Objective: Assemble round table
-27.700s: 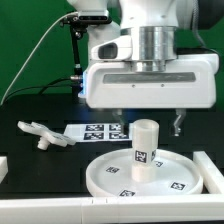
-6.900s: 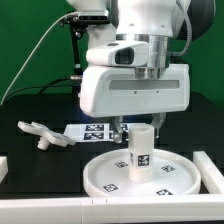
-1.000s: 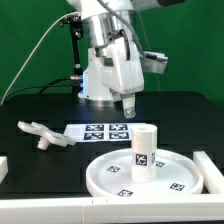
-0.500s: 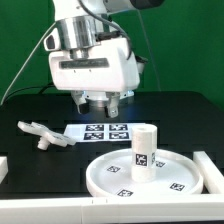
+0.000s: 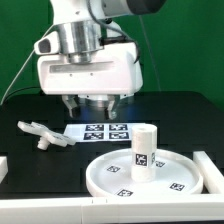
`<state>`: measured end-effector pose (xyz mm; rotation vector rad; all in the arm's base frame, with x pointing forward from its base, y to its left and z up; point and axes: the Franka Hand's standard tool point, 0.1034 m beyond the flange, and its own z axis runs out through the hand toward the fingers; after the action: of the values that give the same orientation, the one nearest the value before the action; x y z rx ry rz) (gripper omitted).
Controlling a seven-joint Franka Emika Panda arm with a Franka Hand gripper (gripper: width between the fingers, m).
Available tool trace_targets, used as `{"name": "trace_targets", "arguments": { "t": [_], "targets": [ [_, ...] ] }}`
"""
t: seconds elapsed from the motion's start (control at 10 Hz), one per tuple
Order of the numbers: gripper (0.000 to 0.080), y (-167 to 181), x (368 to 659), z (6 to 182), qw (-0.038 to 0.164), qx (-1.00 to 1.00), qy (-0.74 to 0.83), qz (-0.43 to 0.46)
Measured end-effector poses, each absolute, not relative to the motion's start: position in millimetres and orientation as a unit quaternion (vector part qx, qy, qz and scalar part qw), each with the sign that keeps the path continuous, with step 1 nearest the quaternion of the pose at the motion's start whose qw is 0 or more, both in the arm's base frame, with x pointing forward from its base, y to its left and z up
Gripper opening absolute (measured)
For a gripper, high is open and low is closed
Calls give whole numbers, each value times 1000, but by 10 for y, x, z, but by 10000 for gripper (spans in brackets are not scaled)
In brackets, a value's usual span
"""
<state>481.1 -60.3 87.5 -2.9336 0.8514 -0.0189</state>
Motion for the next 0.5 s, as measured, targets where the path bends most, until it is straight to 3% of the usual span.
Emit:
{"name": "trace_targets", "arguments": {
  "t": [0.2, 0.5],
  "targets": [
    [649, -908, 4640, 793, 27, -961, 274, 1],
    [649, -1031, 4681, 828, 29, -961, 275, -20]
  ]
}}
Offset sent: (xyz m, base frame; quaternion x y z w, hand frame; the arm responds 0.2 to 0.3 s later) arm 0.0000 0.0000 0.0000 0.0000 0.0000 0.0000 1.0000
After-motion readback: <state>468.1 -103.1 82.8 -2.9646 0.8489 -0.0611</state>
